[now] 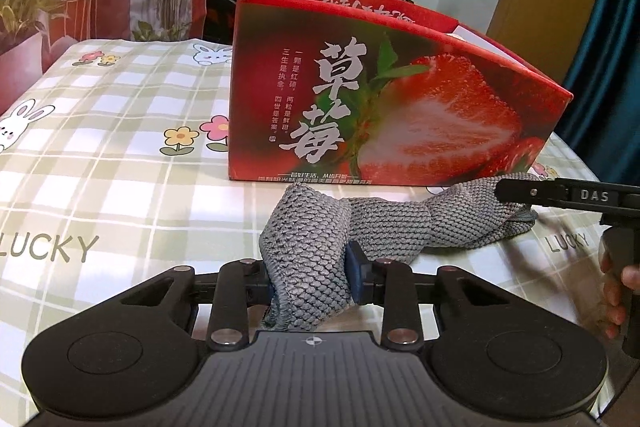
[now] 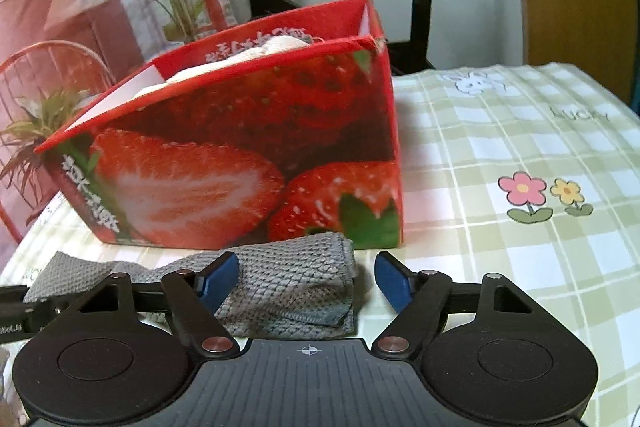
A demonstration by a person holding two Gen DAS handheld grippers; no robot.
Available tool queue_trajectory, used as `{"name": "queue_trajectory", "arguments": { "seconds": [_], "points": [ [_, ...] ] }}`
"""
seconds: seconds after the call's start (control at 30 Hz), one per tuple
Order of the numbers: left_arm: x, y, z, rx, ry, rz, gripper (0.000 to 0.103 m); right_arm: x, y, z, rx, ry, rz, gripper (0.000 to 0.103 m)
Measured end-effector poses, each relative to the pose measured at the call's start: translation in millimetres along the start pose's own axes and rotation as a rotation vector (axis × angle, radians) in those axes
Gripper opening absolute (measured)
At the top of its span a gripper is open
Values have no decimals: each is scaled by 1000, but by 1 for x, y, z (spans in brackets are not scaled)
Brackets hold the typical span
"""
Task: Organize soft objects
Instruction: 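Close the left tool on the grey towel while the right tool closes on it too, then lift the grey towel with both tools and carry it over the box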
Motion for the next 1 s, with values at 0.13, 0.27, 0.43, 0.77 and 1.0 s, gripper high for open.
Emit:
{"name": "queue_trajectory", "arguments": {
  "seconds": [0.13,0.27,0.43,0.77,1.0],
  "points": [
    [0,-1,2,0,1,1,34,5,-7,-5,-39,-11,-17,59],
    [-1,-2,3,4,5,3,34,6,-12,-16,-87,-16,-28,50],
    [-3,-2,6,21,-4,8,30,-1,-16,-26,-115,20,-30,22],
    [-17,6,11,42,-16,57,24,-32,-10,-39,-175,14,66,19],
    [-39,22,18,76,-21,121,25,-57,2,-41,-171,21,125,19]
  ]
}}
Point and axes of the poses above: each gripper's, at about its wrist camera, not at the fingertips, and x roughly the way its jaws point, z to its right, y to its top, the point moved 4 cm from there along x, roughly the way its jaws point, and after that the axes turned 4 degrees about x, right-handed, at the moved point
